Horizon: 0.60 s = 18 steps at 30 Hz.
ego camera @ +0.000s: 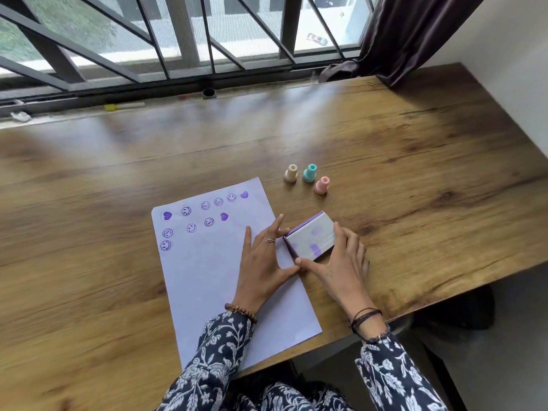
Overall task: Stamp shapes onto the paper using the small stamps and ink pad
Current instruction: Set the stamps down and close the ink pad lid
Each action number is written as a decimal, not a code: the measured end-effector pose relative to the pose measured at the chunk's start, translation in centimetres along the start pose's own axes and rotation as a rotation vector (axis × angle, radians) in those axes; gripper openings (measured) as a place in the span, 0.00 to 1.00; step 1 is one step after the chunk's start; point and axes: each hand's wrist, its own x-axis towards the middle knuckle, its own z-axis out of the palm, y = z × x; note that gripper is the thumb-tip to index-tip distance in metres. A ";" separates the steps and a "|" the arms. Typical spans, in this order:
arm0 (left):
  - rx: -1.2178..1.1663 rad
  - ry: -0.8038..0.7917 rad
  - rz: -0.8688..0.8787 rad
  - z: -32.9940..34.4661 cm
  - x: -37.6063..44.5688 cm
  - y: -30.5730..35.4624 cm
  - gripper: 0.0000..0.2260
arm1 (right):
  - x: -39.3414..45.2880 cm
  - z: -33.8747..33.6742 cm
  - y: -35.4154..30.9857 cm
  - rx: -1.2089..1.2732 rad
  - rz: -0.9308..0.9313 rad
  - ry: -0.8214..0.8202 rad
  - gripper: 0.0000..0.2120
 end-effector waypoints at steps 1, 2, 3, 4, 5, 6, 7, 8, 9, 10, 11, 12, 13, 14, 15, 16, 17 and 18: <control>0.001 -0.007 -0.001 0.0 0.0 0.0 0.42 | 0.0 -0.1 -0.1 -0.017 0.005 -0.003 0.50; 0.001 -0.017 -0.002 -0.1 0.0 0.1 0.43 | 0.0 -0.2 -0.1 -0.029 0.009 -0.008 0.50; 0.003 -0.031 -0.001 -0.1 0.0 0.1 0.43 | 0.0 -0.2 -0.2 -0.041 0.011 -0.012 0.50; 0.006 -0.049 0.001 -0.1 0.0 0.1 0.44 | 0.0 -0.3 -0.3 -0.054 0.014 -0.017 0.51; 0.011 -0.071 0.006 -0.2 0.0 0.1 0.44 | 0.1 -0.3 -0.4 -0.066 0.019 -0.023 0.51; 0.019 -0.094 0.015 -0.3 0.0 0.1 0.43 | 0.1 -0.4 -0.5 -0.077 0.028 -0.031 0.52; 0.029 -0.115 0.029 -0.4 0.0 0.0 0.42 | 0.2 -0.4 -0.6 -0.085 0.037 -0.040 0.52; 0.039 -0.128 0.042 -0.4 0.0 0.0 0.41 | 0.2 -0.4 -0.7 -0.090 0.044 -0.049 0.53; 0.046 -0.130 0.051 -0.5 0.0 -0.1 0.41 | 0.3 -0.5 -0.7 -0.092 0.049 -0.057 0.53; 0.052 -0.120 0.055 -0.5 -0.1 -0.2 0.40 | 0.3 -0.6 -0.6 -0.090 0.053 -0.061 0.53; 0.057 -0.102 0.054 -0.6 -0.2 -0.4 0.39 | 0.3 -0.6 -0.6 -0.083 0.055 -0.062 0.53; 0.065 -0.083 0.050 -0.6 -0.3 -0.5 0.38 | 0.2 -0.6 -0.4 -0.073 0.053 -0.058 0.53; 0.075 -0.071 0.046 -0.7 -0.4 -0.6 0.37 | 0.1 -0.6 -0.3 -0.060 0.049 -0.049 0.53; 0.086 -0.066 0.047 -0.8 -0.5 -0.7 0.35 | 0.0 -0.6 -0.2 -0.046 0.043 -0.040 0.53; 0.099 -0.069 0.051 -0.9 -0.5 -0.7 0.34 | 0.0 -0.6 -0.1 -0.031 0.039 -0.034 0.53; 0.116 -0.076 0.056 -0.9 -0.5 -0.7 0.33 | -0.1 -0.6 0.0 -0.019 0.036 -0.031 0.53; 0.134 -0.083 0.060 -0.9 -0.5 -0.8 0.32 | -0.1 -0.5 0.0 -0.013 0.033 -0.031 0.53; 0.152 -0.089 0.063 -0.8 -0.5 -0.8 0.31 | -0.2 -0.5 -0.1 -0.011 0.031 -0.029 0.53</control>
